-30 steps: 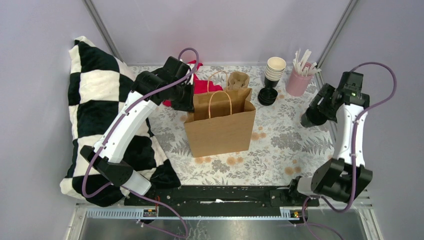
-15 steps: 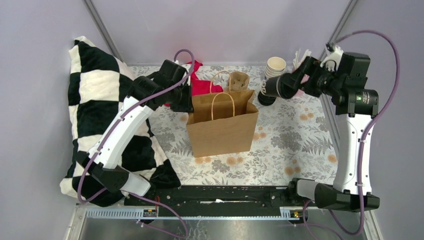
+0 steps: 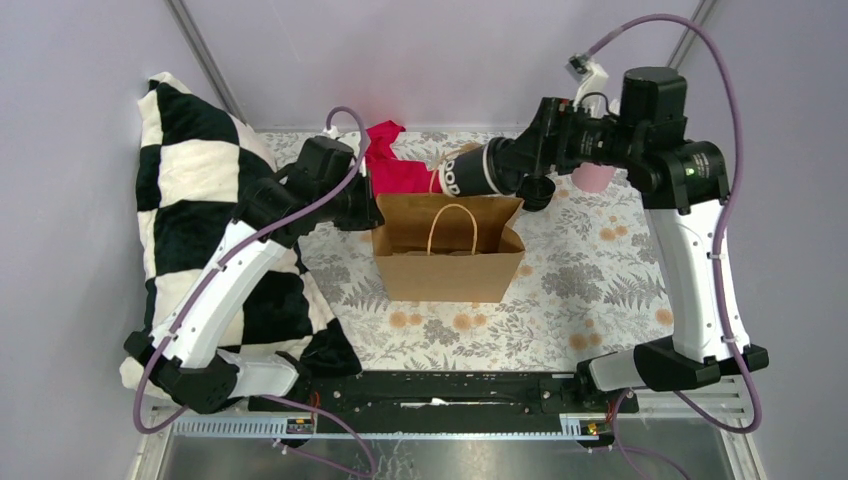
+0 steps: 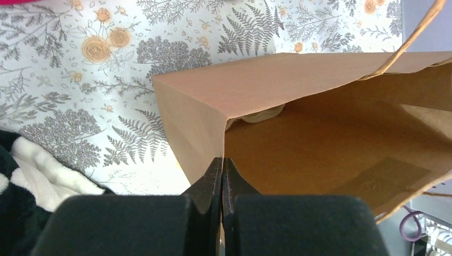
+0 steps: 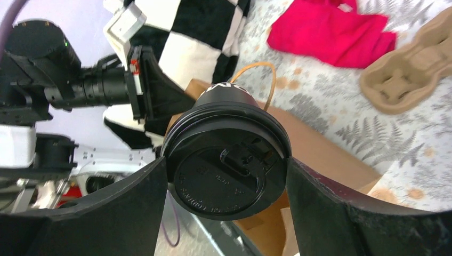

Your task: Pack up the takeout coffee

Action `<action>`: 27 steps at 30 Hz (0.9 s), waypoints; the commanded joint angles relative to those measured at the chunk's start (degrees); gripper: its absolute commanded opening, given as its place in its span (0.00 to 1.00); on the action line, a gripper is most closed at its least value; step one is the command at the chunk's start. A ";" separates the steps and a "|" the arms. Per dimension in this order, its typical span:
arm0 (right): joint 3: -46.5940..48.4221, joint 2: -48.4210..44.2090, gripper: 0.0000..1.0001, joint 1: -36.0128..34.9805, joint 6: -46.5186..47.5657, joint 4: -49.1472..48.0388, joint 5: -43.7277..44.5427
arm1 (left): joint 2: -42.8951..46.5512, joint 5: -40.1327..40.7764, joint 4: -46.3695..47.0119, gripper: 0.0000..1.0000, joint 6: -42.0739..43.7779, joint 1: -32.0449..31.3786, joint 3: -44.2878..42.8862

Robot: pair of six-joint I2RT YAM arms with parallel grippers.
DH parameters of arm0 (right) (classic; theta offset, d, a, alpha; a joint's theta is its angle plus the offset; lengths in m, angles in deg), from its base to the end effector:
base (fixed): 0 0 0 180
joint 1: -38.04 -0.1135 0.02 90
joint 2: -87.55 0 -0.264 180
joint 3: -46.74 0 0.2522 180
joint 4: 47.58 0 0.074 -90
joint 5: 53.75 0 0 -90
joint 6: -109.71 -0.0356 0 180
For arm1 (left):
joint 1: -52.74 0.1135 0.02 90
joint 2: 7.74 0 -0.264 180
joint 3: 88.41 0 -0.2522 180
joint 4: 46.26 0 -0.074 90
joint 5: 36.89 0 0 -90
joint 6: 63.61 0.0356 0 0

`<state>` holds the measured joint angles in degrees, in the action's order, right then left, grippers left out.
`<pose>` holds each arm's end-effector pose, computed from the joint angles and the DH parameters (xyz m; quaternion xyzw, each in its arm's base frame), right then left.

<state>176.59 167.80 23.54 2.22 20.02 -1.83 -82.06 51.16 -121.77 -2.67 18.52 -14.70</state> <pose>0.2228 0.0803 0.5342 -0.1717 0.7695 0.4068 0.4614 0.1995 -0.1371 0.4257 0.0481 0.9176 -0.2202 0.3275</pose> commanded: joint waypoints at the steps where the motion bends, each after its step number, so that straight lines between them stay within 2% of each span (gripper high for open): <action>1: 2.13 0.00 0.73 -4.63 -1.09 2.37 -0.97 | 3.85 -0.76 4.15 0.00 -6.30 0.12 2.17; 6: 1.06 -0.99 0.72 -6.41 -6.54 -0.48 1.67 | 2.70 -0.27 -1.89 0.00 -11.49 0.12 0.25; 8: 0.61 -1.31 0.72 -6.39 -9.89 -3.42 1.47 | 2.00 0.02 -3.98 0.06 -11.81 0.12 -1.19; 13: 0.19 -1.05 0.71 -6.43 -14.56 -7.26 1.31 | 1.83 0.27 -4.64 0.09 -10.33 0.12 -4.79; 16: -0.73 -0.70 0.71 -6.77 -13.21 -7.47 0.17 | 1.77 -0.06 -5.04 0.07 -9.29 0.20 -5.34; 20: -0.34 1.03 0.70 -9.43 -7.20 -3.16 1.31 | 2.70 0.10 -3.59 0.00 -8.17 0.20 -3.95; 27: 4.03 5.15 0.68 -15.65 0.05 3.75 10.32 | 2.10 -0.79 -2.06 0.02 -6.29 0.20 -2.85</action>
<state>177.18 171.12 10.36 -2.96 20.26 3.48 -80.86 50.72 -126.52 -10.63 18.52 -17.70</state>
